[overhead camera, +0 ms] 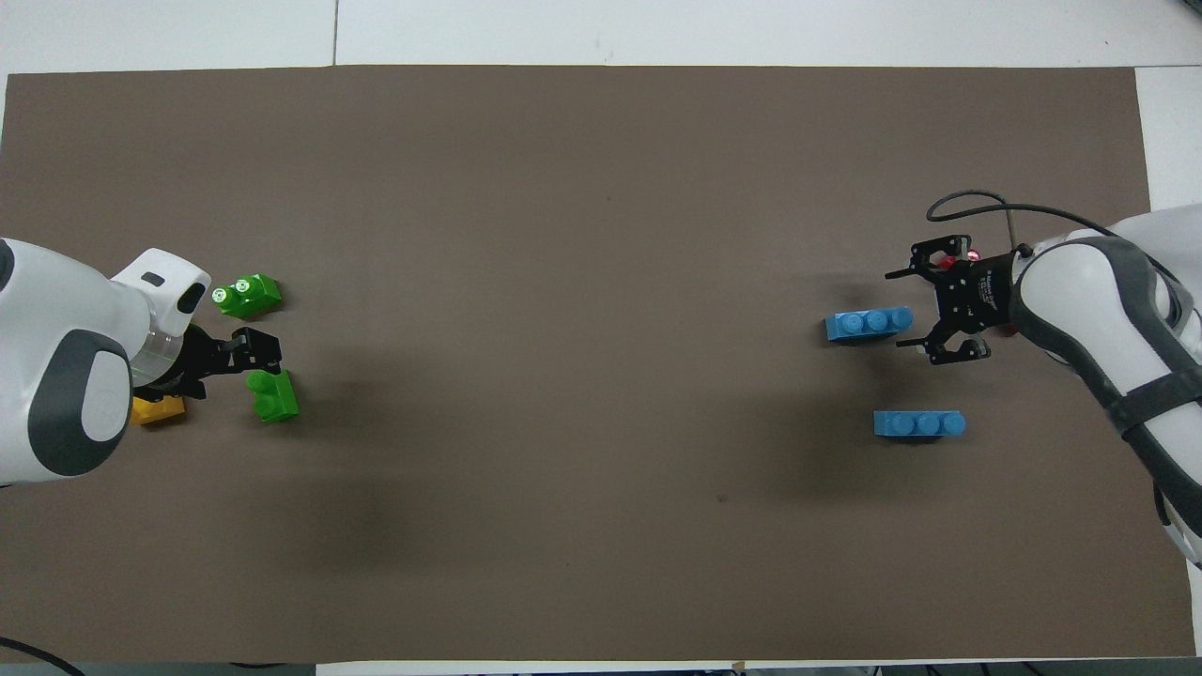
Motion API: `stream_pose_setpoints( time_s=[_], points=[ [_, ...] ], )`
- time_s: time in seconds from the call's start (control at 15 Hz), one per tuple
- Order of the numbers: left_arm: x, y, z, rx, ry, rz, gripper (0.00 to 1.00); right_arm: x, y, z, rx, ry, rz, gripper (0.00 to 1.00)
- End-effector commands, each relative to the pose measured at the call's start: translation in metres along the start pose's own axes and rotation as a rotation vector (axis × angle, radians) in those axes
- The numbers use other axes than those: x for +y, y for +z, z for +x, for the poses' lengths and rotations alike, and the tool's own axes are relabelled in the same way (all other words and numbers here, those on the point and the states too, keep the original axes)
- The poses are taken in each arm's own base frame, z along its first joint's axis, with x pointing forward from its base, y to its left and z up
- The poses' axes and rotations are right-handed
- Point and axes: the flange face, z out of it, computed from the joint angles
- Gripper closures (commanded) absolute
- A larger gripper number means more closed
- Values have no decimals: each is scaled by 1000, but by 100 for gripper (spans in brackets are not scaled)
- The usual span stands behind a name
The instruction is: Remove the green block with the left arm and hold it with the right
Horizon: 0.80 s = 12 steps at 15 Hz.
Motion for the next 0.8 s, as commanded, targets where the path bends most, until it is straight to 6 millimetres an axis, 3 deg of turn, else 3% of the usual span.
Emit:
stream_pose_setpoints(
  time_s=[0.0,0.2,0.4,0.73],
  points=[
    [0,-45,5,7,-5,-7,0,0,-43,-15,11,1,-17,7],
    [2,-89,11,16,6,3,0,-6,-91,-38,34,-42,-31,6],
    [6,-131,12,18,26,34,0,-10,-139,-70,236,-269,-55,5],
    [0,-166,-5,36,25,29,0,-11,-212,-114,331,-694,-129,5]
  ],
)
